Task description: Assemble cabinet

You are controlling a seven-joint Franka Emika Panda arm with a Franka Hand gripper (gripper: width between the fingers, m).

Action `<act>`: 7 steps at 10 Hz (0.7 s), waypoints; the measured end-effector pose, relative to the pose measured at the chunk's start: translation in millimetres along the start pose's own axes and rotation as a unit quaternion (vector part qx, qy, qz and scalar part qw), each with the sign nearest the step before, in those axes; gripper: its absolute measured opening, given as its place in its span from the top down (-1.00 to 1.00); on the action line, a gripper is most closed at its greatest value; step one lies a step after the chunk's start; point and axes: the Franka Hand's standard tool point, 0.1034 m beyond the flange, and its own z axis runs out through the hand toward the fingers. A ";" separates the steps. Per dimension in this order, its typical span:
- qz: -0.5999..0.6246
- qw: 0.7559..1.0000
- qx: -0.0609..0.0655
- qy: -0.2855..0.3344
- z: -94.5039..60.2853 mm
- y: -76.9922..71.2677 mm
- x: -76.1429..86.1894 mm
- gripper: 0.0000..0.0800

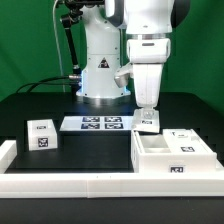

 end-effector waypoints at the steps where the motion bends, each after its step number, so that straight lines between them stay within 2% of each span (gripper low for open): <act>1: 0.000 1.000 -0.003 0.002 0.2 0.2 0.4 0.83; 7: -0.004 1.000 0.000 0.003 6.5 -9.5 -0.6 0.82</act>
Offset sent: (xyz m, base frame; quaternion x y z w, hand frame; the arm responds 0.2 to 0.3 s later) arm -0.0090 0.0042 -0.0043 -0.0098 0.0028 0.0017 0.9999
